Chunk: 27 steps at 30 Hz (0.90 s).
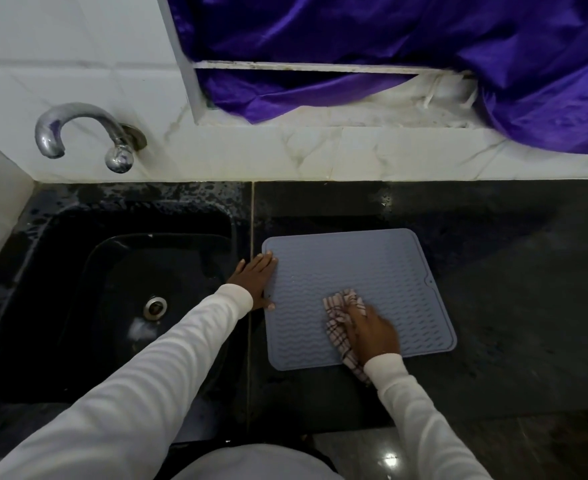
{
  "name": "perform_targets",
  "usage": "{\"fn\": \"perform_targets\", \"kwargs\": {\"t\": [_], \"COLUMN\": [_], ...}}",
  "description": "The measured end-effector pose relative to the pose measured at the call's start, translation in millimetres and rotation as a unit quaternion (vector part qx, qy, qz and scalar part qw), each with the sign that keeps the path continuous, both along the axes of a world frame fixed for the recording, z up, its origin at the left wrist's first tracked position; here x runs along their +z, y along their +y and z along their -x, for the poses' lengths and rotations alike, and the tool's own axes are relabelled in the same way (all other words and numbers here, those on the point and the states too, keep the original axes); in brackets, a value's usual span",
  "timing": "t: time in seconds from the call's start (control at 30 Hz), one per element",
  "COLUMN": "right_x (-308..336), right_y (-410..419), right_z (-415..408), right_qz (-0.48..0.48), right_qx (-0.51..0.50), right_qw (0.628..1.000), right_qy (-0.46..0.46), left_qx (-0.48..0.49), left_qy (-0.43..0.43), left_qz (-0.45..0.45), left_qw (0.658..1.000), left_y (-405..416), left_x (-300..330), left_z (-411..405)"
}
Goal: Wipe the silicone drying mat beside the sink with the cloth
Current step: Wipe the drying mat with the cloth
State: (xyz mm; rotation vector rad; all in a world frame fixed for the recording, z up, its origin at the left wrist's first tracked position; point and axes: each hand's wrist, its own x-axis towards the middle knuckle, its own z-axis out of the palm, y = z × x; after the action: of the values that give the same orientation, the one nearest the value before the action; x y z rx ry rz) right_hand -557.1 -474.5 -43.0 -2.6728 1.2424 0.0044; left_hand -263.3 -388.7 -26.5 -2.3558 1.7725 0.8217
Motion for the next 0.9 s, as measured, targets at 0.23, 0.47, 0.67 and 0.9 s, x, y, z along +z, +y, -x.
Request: {"fn": "perform_targets", "kwargs": {"t": [0.23,0.47,0.67,0.9], "right_x": [15.7,15.2,10.2,30.2], "right_y": [-55.1,-88.8,-66.3,28.8], "right_z": [69.9,112.2,81.5,-42.4], "right_qz": [-0.022,-0.038,-0.069,-0.060], "right_qx": [-0.161,-0.292,-0.241,0.035], "right_qw": [0.987,0.955,0.963,0.980], "right_qy": [0.012,-0.042,-0.096,-0.184], "left_qx": [0.003,0.011,0.012,0.013], "left_qy": [0.005,0.005,-0.002,-0.019], "left_qz": [-0.001,-0.004,-0.013,-0.015], "left_qw": [1.000,1.000,1.000,1.000], "left_y": [0.1,0.4,-1.8,-1.6], "left_x": [-1.5,-0.8,0.2,0.3], "left_z": [-1.3,-0.1,2.8,6.3]}}
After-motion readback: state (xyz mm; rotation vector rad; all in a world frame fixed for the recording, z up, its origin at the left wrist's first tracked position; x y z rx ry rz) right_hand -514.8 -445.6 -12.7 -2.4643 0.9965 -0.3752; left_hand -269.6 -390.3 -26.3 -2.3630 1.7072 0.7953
